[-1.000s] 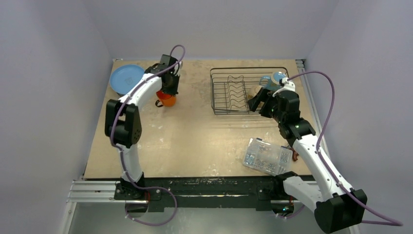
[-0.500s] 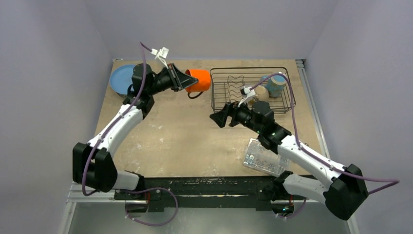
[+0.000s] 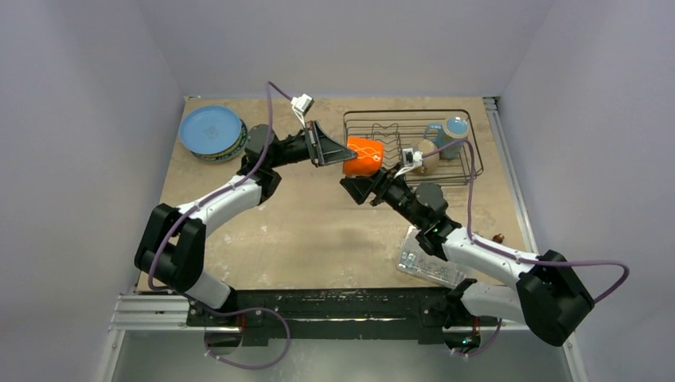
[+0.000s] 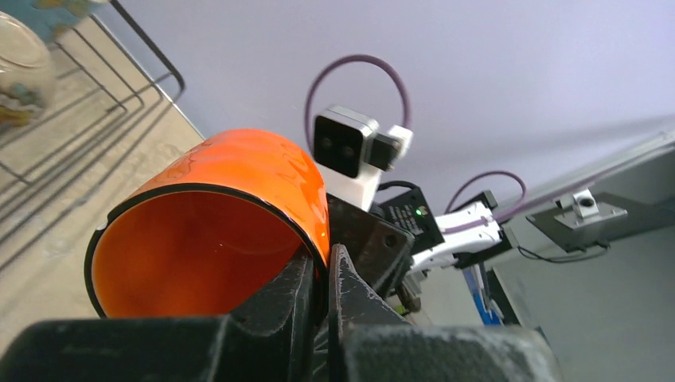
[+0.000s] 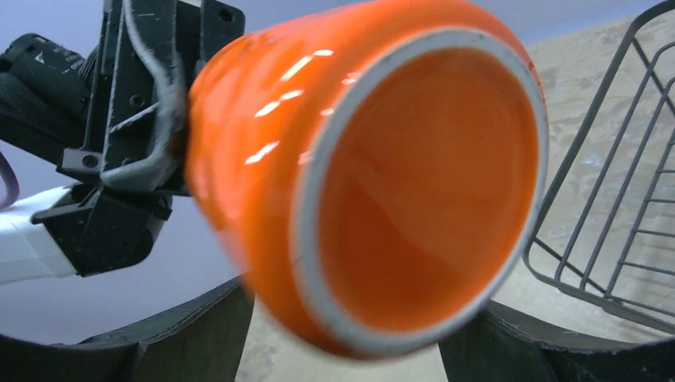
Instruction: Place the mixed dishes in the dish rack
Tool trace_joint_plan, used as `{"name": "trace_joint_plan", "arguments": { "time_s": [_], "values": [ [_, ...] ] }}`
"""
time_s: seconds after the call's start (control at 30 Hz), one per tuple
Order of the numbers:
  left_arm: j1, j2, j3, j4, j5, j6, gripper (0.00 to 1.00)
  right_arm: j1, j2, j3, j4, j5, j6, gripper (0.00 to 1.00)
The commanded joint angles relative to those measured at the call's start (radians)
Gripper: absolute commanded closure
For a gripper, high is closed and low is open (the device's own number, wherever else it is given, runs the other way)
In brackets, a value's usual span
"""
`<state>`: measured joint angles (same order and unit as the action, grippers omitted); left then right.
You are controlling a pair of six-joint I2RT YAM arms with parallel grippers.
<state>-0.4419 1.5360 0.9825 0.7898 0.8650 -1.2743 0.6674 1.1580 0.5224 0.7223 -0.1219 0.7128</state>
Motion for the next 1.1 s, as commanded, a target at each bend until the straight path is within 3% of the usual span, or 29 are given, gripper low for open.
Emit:
{"name": "trace_joint_plan", "arguments": {
  "time_s": [0.0, 0.1, 0.2, 0.3, 0.33, 0.4, 0.47, 0.57, 0.63, 0.77, 0.83, 0.93, 0.97, 1.07],
  "values": [
    [-0.057, -0.013, 0.033, 0.181, 0.029, -0.045, 1.0, 0.004, 0.011, -0.059, 0.272, 0.028, 0.13, 0.21],
    [-0.08, -0.01, 0.029, 0.196, 0.026, -0.053, 1.0, 0.004, -0.015, -0.103, 0.312, 0.087, 0.171, 0.28],
    [-0.091, -0.015, 0.023, 0.198, 0.022, -0.054, 1.0, 0.004, -0.057, -0.187, 0.393, 0.167, 0.206, 0.45],
    [-0.093, -0.018, 0.028, 0.18, 0.026, -0.044, 1.0, 0.004, -0.081, -0.229, 0.427, 0.189, 0.221, 0.94],
    [-0.093, -0.018, 0.03, 0.172, 0.026, -0.039, 1.0, 0.004, -0.088, -0.232, 0.418, 0.193, 0.222, 1.0],
    [-0.094, -0.019, 0.044, 0.125, 0.032, -0.014, 1.0, 0.004, -0.121, -0.232, 0.371, 0.22, 0.222, 1.0],
    [-0.094, -0.02, 0.077, 0.006, 0.059, 0.042, 0.8, 0.004, -0.165, -0.215, 0.262, 0.266, 0.206, 1.0],
    [-0.092, -0.055, 0.097, -0.18, 0.035, 0.172, 0.46, 0.004, -0.243, -0.148, -0.011, 0.387, 0.182, 1.0],
    [-0.092, -0.095, 0.111, -0.336, -0.013, 0.291, 0.33, 0.004, -0.292, -0.111, -0.188, 0.495, 0.179, 1.0],
    [-0.102, -0.178, 0.214, -0.879, -0.307, 0.643, 0.26, 0.004, -0.297, 0.067, -0.701, 0.831, 0.26, 1.0],
    [-0.112, -0.184, 0.284, -1.087, -0.493, 0.776, 0.26, 0.002, -0.219, 0.221, -1.039, 1.018, 0.405, 1.0],
    [-0.112, -0.187, 0.311, -1.162, -0.599, 0.821, 0.26, -0.008, -0.025, 0.48, -1.469, 1.222, 0.597, 1.0],
    [-0.113, -0.188, 0.31, -1.162, -0.598, 0.817, 0.26, -0.019, 0.082, 0.563, -1.668, 1.251, 0.689, 1.0],
    [-0.114, -0.183, 0.311, -1.162, -0.58, 0.807, 0.26, -0.06, 0.301, 0.768, -2.015, 1.256, 0.932, 1.0]
  ]
}}
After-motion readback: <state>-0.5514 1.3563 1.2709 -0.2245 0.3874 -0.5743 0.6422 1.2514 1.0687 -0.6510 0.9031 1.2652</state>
